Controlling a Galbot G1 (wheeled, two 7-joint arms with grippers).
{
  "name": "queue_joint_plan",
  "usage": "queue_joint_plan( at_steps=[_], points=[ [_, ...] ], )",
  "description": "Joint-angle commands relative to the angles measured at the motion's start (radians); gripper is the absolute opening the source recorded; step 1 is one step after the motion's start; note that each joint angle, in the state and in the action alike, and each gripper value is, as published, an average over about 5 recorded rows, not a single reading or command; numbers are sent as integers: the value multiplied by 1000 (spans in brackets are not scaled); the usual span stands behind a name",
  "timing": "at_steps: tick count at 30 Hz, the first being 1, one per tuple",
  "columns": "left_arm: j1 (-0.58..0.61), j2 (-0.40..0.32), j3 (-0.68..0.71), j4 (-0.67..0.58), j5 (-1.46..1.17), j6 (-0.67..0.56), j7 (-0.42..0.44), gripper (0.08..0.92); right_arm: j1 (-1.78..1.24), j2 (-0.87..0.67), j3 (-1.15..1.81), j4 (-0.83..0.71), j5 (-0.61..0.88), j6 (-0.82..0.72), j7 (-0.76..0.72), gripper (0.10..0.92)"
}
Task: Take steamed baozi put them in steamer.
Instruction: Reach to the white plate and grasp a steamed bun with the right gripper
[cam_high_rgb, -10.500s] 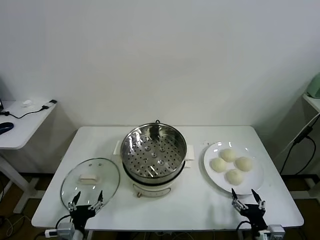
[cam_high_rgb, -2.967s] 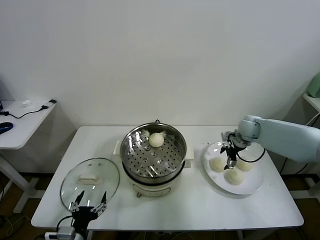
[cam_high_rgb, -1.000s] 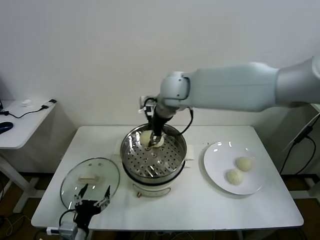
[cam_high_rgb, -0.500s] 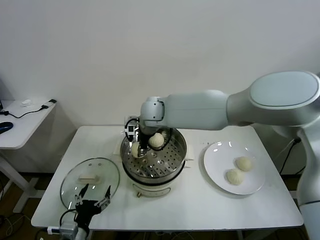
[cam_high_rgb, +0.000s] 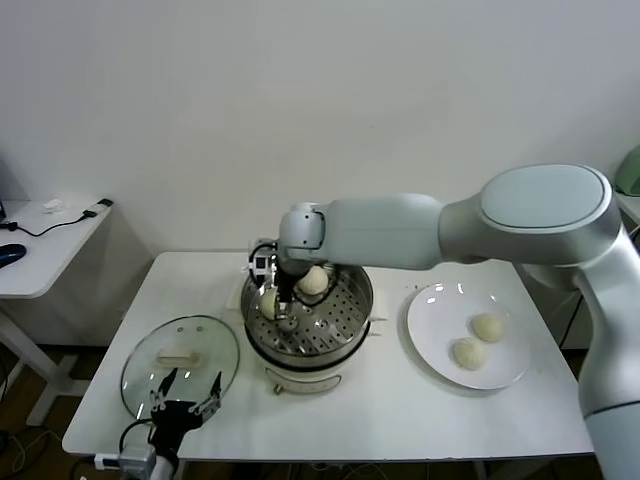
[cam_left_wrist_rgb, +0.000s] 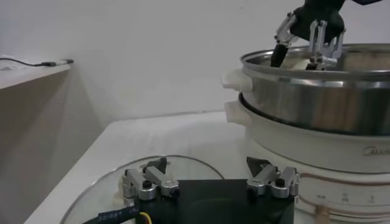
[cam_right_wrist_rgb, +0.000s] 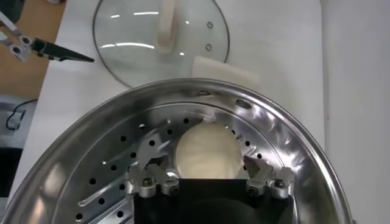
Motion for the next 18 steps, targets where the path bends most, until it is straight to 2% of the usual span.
queue_joint_plan(
  at_steps=[1, 7, 11, 18],
  points=[
    [2, 0, 0, -5, 0, 0, 0, 823, 210, -167, -70, 105, -20, 136, -178, 822],
    [5, -1, -1, -16, -1, -1, 0, 823, 446, -437, -219, 224, -111, 261, -362, 823],
    [5, -1, -2, -20, -1, -1, 0, 823, 514, -619, -361, 314, -228, 300, -396, 823],
    [3, -8, -6, -24, 0, 2, 0, 823, 307, -851, -375, 278, -465, 321, -375, 823]
  ],
)
